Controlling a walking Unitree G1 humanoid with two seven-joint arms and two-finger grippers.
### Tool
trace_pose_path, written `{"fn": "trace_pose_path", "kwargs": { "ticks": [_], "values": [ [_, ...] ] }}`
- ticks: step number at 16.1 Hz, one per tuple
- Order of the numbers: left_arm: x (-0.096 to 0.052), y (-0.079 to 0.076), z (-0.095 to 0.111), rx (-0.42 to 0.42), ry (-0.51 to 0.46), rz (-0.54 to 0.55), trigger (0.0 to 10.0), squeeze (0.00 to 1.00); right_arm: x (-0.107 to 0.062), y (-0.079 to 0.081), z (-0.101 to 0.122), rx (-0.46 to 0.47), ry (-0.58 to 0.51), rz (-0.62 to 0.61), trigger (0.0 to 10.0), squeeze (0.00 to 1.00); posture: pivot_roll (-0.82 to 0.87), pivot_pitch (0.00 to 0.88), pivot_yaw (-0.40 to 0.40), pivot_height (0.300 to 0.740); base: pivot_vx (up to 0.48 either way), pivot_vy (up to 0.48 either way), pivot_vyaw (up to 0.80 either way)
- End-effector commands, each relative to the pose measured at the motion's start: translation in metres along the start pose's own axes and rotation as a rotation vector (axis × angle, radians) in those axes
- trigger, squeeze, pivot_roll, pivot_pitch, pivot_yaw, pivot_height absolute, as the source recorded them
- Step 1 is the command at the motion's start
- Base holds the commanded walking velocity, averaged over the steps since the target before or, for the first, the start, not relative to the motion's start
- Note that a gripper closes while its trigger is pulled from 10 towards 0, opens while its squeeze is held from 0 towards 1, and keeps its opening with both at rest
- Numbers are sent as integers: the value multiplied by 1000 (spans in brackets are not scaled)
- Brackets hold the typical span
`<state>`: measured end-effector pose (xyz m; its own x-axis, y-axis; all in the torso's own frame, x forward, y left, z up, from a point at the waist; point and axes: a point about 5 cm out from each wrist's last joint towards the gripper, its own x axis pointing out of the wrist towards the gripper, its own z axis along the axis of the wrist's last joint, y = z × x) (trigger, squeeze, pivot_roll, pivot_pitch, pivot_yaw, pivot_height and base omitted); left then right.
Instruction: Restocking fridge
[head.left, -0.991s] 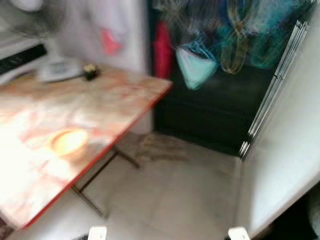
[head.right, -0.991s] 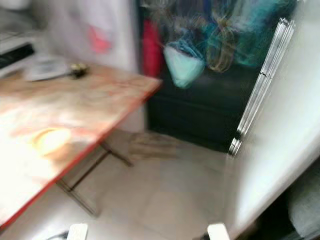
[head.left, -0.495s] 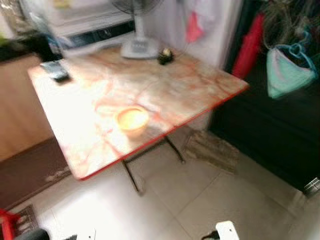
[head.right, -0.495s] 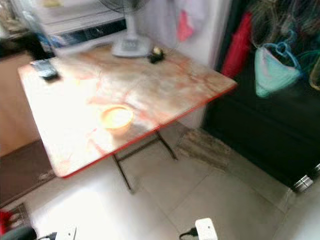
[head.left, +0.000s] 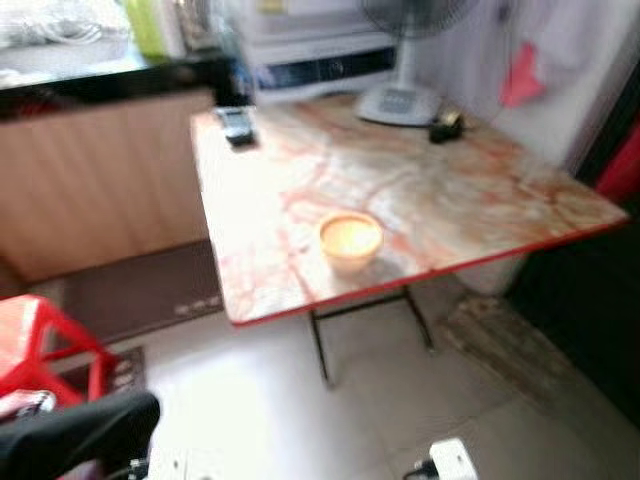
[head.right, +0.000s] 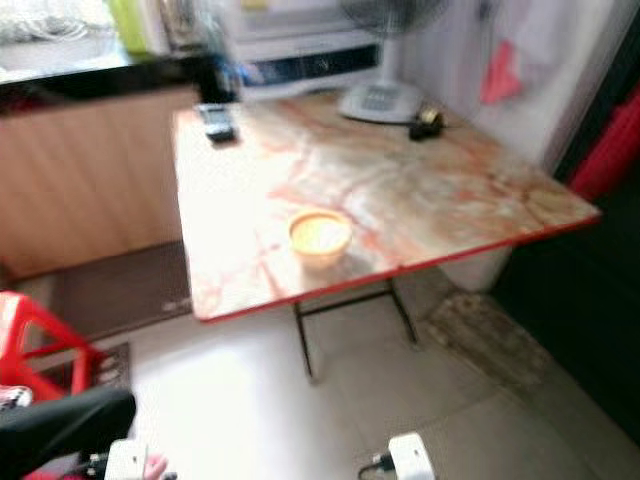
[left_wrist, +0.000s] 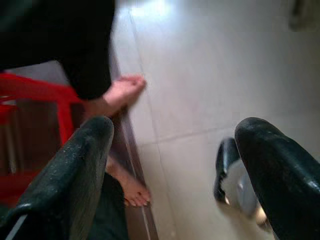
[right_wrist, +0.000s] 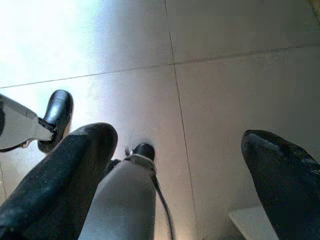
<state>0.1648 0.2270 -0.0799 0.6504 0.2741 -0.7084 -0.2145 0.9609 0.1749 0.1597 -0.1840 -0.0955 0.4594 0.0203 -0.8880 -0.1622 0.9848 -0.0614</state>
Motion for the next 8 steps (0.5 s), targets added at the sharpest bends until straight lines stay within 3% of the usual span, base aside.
{"fn": "trace_pose_path", "kwargs": {
  "ticks": [1,3,4,8],
  "values": [
    [7,12,35,-43,-150,60,10000,0,-1,-2,-8,1,24,-1,10000,0,10,0,-1,740,0,0,0],
    [7,17,57,-41,-283,106,10000,0,-1,-2,-9,5,24,0,10000,0,11,0,1,740,0,0,0],
    [4,20,74,-48,-403,137,10000,0,-1,-2,-9,4,24,2,10000,0,11,0,1,740,0,0,0],
    [-12,21,102,-13,-637,158,10000,0,-1,-2,-9,-5,24,8,10000,0,19,0,-1,740,0,0,0]
  ]
}}
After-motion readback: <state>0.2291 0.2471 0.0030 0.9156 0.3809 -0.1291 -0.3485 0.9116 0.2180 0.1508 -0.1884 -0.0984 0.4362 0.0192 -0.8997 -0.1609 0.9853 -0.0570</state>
